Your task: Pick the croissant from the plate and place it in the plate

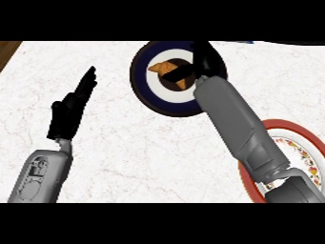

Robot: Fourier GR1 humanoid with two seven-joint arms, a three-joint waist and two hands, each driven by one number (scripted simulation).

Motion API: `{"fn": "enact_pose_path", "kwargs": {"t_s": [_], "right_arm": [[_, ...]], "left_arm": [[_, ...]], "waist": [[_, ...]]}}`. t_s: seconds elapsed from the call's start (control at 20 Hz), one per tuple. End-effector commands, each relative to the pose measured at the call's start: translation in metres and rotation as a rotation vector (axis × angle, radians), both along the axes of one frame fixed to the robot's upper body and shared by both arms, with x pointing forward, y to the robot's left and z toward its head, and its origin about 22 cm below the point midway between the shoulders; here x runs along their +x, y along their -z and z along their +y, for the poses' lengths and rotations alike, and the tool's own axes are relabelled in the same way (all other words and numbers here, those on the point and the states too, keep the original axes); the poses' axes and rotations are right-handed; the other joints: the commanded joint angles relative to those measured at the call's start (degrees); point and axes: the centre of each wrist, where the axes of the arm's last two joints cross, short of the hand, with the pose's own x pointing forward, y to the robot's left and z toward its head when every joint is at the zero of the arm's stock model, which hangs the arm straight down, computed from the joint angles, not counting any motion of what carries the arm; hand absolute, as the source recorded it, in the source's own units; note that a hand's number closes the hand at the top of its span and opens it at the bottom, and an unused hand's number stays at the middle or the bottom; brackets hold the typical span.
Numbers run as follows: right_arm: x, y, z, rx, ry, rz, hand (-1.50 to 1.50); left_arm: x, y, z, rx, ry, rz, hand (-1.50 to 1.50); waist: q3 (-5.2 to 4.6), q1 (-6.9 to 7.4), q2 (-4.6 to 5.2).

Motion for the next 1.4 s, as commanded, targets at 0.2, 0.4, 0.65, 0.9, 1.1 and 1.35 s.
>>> {"fn": "enact_pose_path", "kwargs": {"t_s": [0.2,0.4,0.65,0.9,1.1,1.35], "right_arm": [[0.001,-0.002,-0.019,0.312,0.141,-0.207,-1.5],[-0.004,0.01,-0.029,0.396,0.248,-0.215,-1.5],[-0.019,0.029,-0.081,0.471,0.318,-0.26,-1.5],[-0.055,0.051,-0.133,0.463,0.314,-0.251,-1.5],[-0.081,0.059,-0.172,0.469,0.267,-0.23,-1.5],[-0.093,0.056,-0.207,0.45,0.291,-0.245,-1.5]], "left_arm": [[0.008,-0.006,-0.007,0.0,-0.035,0.006,0.0],[-0.005,0.001,0.014,0.007,-0.06,0.027,0.0],[-0.008,-0.001,0.035,-0.012,-0.095,0.045,0.0],[-0.019,0.002,0.032,0.007,-0.109,0.022,0.0],[-0.02,-0.005,0.033,0.005,-0.094,0.03,0.0],[-0.027,-0.013,0.041,-0.012,-0.07,0.024,0.0]], "waist": [[0.05,-2.97,-0.59],[-0.02,-3.84,-1.24],[-0.04,-5.82,-1.63],[-0.06,-6.03,-1.73],[-0.05,-5.62,-1.63],[-0.05,-5.13,-1.5]]}}
